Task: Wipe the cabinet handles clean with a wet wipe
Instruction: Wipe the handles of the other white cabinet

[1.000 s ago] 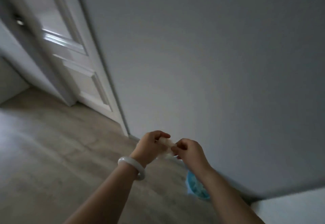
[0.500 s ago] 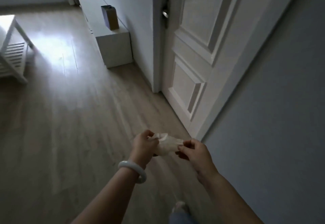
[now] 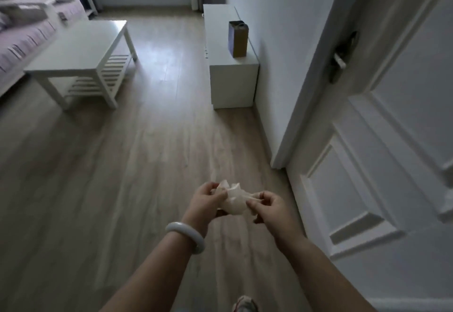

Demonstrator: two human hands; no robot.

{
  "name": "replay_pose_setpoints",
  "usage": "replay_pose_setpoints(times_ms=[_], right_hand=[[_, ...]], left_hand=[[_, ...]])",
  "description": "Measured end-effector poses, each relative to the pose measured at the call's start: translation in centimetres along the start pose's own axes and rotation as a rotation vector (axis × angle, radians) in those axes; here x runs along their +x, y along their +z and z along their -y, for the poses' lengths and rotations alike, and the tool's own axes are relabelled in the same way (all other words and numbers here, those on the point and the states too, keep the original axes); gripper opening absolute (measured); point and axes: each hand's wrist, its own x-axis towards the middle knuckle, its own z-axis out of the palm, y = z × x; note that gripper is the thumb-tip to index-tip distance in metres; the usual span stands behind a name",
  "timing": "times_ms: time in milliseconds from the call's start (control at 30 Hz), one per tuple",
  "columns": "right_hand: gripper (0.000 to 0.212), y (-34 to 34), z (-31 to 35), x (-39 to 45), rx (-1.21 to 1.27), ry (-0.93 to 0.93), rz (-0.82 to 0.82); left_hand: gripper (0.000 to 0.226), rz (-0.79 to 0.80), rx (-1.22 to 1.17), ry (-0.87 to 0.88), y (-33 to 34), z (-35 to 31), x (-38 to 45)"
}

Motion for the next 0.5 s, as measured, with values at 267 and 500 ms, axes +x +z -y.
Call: replay_pose_setpoints(times_ms=[267,500], right_hand=[[0.012,10.2,7.6,19.4,-0.065,-0.031,0.166],[0.011,19.7,14.2,36.3,-0.02,-0.013,0.187]], left_hand=[[0.035,-0.111,-0.128,0.063,-7.0,-10.2,14.9],[0.025,-0.014,0.121,0.085,-14.6,-21.0,32.8]])
